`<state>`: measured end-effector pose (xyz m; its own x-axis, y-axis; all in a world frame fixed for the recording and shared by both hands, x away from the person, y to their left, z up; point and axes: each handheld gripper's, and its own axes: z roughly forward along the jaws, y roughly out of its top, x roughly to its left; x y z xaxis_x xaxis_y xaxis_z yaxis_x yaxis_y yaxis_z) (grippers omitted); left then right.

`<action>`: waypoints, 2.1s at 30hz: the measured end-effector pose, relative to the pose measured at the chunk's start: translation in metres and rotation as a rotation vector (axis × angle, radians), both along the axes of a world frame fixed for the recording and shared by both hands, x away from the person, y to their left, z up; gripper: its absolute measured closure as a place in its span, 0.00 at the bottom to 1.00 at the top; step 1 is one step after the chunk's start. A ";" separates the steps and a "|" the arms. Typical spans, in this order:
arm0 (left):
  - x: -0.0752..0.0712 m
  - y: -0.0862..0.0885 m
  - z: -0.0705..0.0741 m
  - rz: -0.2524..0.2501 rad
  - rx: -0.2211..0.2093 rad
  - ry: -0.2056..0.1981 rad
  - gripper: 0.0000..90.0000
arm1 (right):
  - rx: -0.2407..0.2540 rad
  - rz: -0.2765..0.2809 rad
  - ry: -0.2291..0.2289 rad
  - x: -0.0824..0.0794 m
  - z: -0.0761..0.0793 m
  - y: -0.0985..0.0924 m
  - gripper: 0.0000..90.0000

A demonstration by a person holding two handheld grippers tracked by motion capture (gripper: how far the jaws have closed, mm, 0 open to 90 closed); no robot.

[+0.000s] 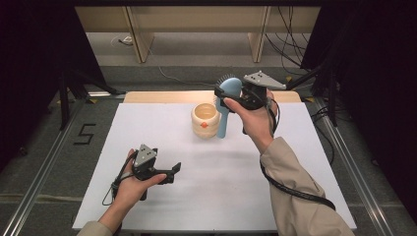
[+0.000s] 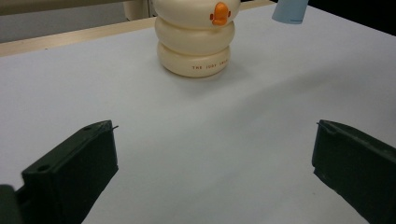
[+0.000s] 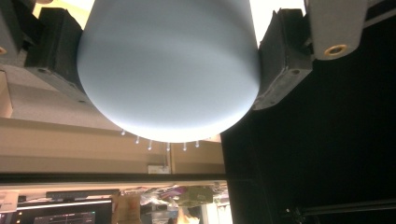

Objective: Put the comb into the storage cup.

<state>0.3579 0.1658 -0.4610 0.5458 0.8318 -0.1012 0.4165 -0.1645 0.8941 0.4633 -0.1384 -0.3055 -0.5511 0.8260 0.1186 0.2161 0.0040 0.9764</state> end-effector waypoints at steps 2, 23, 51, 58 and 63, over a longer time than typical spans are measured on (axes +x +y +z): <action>0.000 0.000 0.000 0.000 0.000 0.000 0.00 | -0.002 0.000 -0.003 0.001 0.000 0.000 0.24; 0.000 0.000 0.000 0.001 0.000 0.000 0.00 | 0.006 -0.015 -0.023 0.006 0.006 0.000 0.24; 0.000 0.000 0.001 0.002 -0.002 -0.002 0.00 | 0.016 -0.034 -0.035 0.014 0.012 0.002 0.24; 0.001 0.000 0.001 0.003 -0.005 -0.002 0.00 | 0.019 -0.037 -0.039 0.016 0.014 0.004 0.24; 0.001 0.000 0.001 0.002 -0.004 -0.001 0.00 | 0.020 -0.039 -0.040 0.018 0.013 0.005 0.24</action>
<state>0.3585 0.1658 -0.4602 0.5446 0.8323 -0.1038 0.4158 -0.1604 0.8952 0.4809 -0.1337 -0.2922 -0.5231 0.8446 0.1137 0.1764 -0.0233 0.9840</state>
